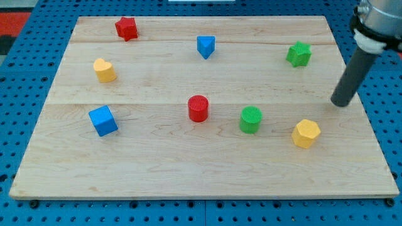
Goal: Move yellow hexagon into green circle
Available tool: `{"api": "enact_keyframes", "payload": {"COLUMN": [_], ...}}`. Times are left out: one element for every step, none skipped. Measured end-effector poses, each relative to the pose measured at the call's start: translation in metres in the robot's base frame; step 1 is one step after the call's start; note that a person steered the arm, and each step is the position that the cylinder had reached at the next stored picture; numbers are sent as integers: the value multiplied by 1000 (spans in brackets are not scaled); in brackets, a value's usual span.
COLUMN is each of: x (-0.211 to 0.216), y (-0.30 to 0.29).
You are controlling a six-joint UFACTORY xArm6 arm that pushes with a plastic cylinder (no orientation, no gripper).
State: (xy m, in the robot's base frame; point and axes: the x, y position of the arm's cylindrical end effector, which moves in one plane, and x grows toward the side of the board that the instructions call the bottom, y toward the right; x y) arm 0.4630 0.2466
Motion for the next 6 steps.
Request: {"api": "enact_keyframes", "payload": {"x": [39, 41, 43, 58, 84, 50], "y": [-16, -57, -78, -63, -91, -124]}}
